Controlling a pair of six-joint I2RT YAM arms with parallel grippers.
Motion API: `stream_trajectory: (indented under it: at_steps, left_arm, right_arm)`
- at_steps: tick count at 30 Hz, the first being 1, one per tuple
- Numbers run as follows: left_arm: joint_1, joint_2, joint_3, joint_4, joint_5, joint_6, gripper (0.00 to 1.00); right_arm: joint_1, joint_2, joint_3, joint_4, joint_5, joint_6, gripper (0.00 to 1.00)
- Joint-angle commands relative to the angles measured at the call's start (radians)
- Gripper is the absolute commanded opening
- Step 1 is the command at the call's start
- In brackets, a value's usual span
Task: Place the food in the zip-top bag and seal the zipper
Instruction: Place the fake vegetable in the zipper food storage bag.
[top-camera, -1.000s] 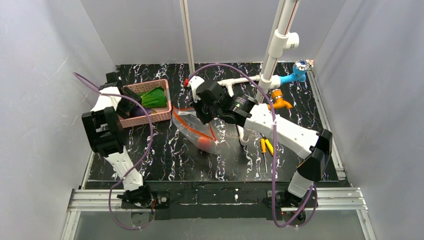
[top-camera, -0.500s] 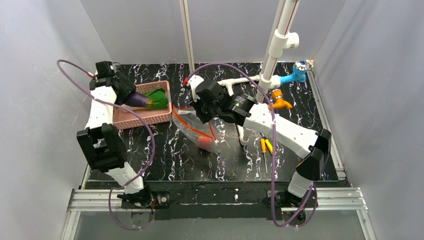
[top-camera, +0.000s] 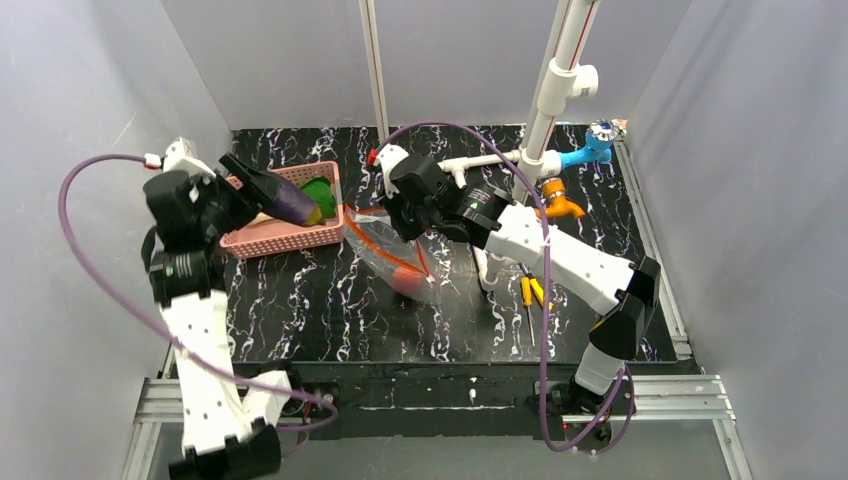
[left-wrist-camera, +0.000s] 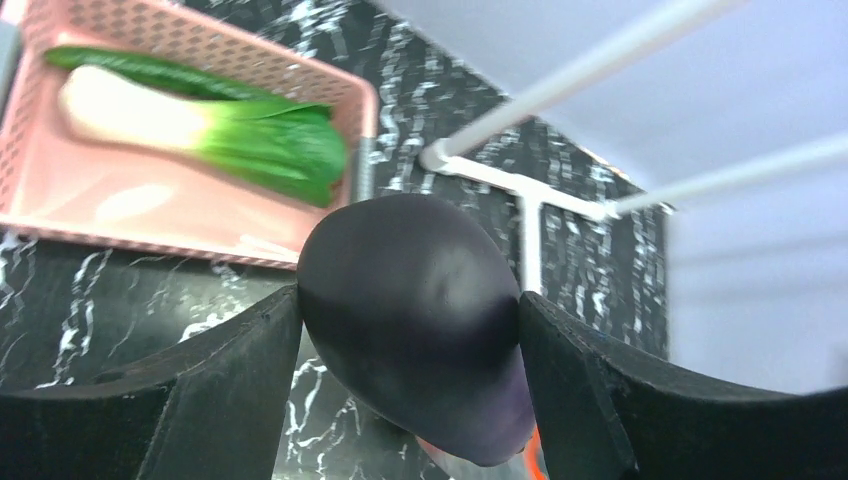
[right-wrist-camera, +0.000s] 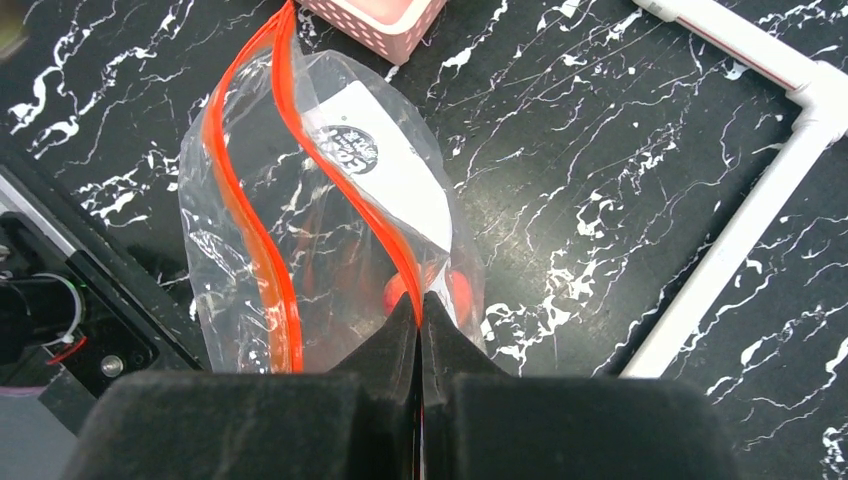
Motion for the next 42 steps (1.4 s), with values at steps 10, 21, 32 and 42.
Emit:
stream_trajectory:
  at_steps: [10, 21, 32, 42]
  left_arm:
    - [-0.057, -0.402, -0.222, 0.236, 0.337, -0.054, 0.0]
    - [-0.367, -0.409, -0.289, 0.33, 0.096, -0.005, 0.0]
    - [-0.706, -0.367, -0.417, 0.489, -0.305, 0.191, 0.0]
    - [-0.844, -0.341, -0.563, 0.637, -0.525, 0.241, 0.0]
  right_arm:
    - [-0.016, 0.004, 0.058, 0.009, -0.178, 0.133, 0.01]
    - [-0.016, 0.003, 0.046, 0.025, -0.265, 0.174, 0.01]
    - [-0.043, 0.03, 0.081, 0.037, -0.372, 0.247, 0.01]
    - [-0.087, 0.023, 0.066, 0.083, -0.466, 0.319, 0.01]
